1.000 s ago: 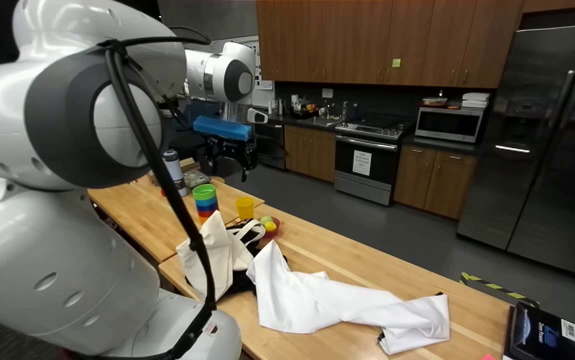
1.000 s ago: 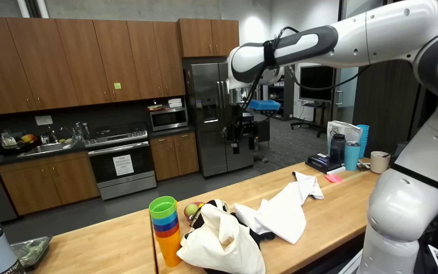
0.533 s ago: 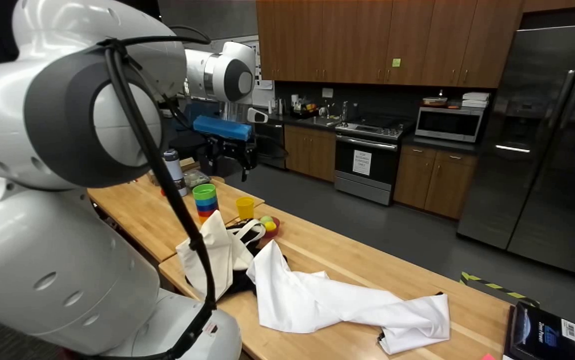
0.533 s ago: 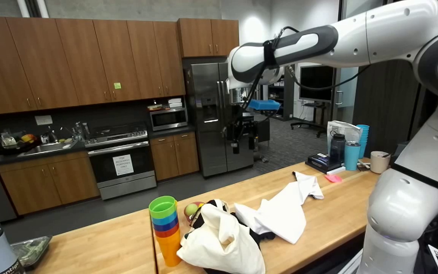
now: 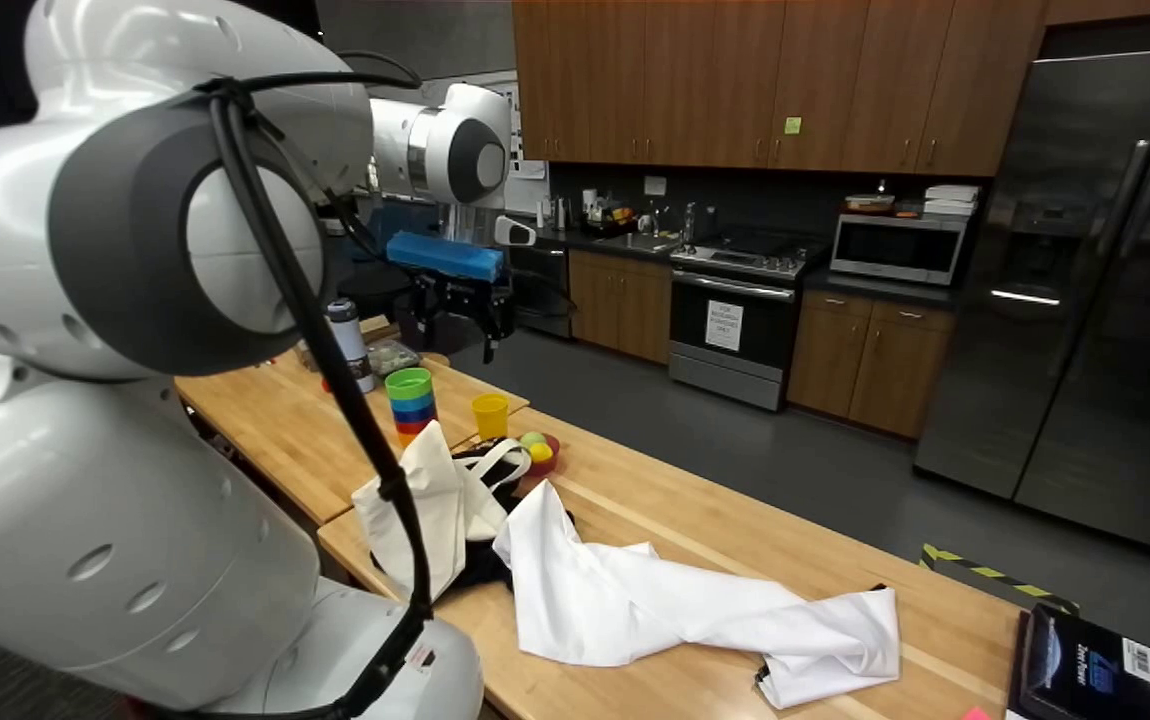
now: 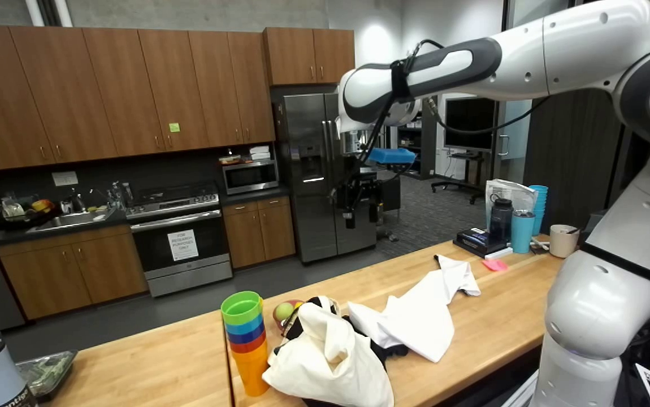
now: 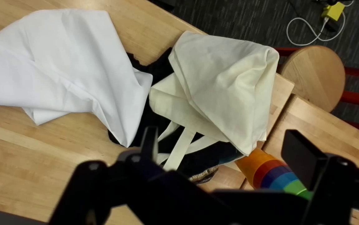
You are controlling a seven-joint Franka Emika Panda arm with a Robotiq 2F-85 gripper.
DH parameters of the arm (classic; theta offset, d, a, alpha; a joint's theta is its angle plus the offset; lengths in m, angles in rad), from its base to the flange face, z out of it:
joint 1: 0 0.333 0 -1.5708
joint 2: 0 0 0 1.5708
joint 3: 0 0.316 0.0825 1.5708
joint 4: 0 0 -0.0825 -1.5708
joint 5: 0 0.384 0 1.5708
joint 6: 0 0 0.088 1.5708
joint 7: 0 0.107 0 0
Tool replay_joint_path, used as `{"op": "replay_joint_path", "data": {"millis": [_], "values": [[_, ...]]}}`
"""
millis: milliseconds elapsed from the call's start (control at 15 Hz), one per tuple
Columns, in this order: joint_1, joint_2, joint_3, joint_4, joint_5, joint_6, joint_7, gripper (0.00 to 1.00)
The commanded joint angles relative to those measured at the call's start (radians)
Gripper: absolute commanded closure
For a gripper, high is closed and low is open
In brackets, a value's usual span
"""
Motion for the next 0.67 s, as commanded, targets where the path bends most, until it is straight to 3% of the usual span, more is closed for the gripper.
{"op": "replay_joint_path", "data": {"millis": [0, 200, 400, 600], "values": [[-0.013, 0.0, 0.011, 0.002, 0.003, -0.003, -0.003, 0.0], [-0.01, -0.005, 0.016, -0.001, -0.006, -0.007, -0.006, 0.0], [-0.049, 0.006, 0.04, 0.001, -0.091, 0.104, 0.113, 0.0], [-0.094, -0.002, 0.014, 0.008, -0.127, 0.161, 0.198, 0.0]]}}
